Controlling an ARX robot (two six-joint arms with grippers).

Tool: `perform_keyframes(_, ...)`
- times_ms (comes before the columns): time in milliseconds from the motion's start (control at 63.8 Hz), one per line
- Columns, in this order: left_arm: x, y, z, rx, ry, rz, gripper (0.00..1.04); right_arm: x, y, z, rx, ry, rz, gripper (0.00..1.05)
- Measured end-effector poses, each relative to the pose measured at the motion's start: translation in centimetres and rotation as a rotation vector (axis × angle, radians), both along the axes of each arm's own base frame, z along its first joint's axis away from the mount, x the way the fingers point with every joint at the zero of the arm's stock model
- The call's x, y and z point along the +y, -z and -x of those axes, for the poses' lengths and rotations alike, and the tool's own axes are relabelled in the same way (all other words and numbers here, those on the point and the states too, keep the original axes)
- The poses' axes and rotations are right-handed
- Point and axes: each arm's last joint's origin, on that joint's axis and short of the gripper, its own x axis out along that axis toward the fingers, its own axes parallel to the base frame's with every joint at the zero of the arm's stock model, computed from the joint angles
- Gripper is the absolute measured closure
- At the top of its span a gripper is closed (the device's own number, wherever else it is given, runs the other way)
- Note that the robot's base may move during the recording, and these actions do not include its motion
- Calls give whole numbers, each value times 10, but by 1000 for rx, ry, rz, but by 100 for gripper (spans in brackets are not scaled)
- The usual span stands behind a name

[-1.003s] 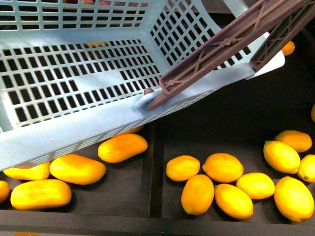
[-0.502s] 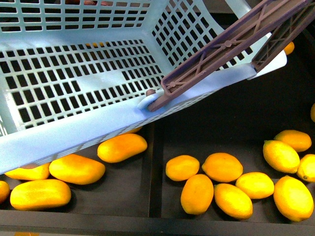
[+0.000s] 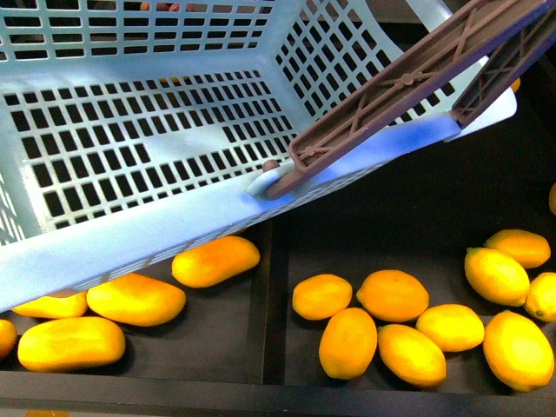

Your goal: Pick lemon and mango into basket

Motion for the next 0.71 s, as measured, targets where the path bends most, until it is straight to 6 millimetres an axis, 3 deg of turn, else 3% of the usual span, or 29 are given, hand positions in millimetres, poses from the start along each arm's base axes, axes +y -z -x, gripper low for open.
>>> perform_keyframes(219, 0, 0, 0, 1, 2, 2, 99, 19, 25, -30, 29, 1, -21, 9)
perform_keyframes(376, 0, 0, 0, 1, 2, 1, 99, 36, 44, -62, 38, 48, -56, 9)
perform_keyframes(705, 0, 0, 0, 1, 2, 1, 99, 30, 44, -115, -14, 140, -86, 9)
